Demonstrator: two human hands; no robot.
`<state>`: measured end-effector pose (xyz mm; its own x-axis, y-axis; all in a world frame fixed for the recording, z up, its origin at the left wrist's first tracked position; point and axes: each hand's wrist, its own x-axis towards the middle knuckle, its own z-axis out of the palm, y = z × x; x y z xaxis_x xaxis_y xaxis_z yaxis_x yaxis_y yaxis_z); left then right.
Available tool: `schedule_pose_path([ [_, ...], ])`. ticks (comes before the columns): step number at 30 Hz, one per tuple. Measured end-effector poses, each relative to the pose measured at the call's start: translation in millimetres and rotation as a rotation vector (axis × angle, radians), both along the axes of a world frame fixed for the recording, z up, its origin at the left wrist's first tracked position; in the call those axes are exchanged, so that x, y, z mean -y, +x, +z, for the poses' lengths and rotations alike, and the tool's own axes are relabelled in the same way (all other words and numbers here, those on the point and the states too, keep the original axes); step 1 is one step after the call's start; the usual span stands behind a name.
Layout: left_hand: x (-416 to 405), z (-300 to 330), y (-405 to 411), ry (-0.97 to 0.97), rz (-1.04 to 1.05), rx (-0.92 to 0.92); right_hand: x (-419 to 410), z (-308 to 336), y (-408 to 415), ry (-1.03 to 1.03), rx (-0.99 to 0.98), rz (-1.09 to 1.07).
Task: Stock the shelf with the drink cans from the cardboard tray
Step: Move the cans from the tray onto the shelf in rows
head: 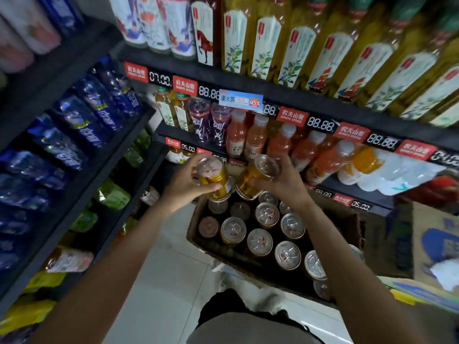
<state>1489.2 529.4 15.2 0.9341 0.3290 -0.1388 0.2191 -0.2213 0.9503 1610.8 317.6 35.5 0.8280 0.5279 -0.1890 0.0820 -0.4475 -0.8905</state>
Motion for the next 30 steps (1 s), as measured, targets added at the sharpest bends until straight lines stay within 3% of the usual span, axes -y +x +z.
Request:
schedule_pose_path([
  [3,1,43,9,-0.209,0.098,0.067,9,36,4,0.179,-0.133,-0.108],
  [12,54,142,41,-0.532,0.019,0.169,53,105,6,0.507,-0.306,-0.022],
  [24,133,293,74,0.210,0.041,0.526,129,259,34,0.530,0.137,0.121],
  [30,136,365,109,0.468,0.088,0.636,128,340,76,0.539,0.316,0.113],
])
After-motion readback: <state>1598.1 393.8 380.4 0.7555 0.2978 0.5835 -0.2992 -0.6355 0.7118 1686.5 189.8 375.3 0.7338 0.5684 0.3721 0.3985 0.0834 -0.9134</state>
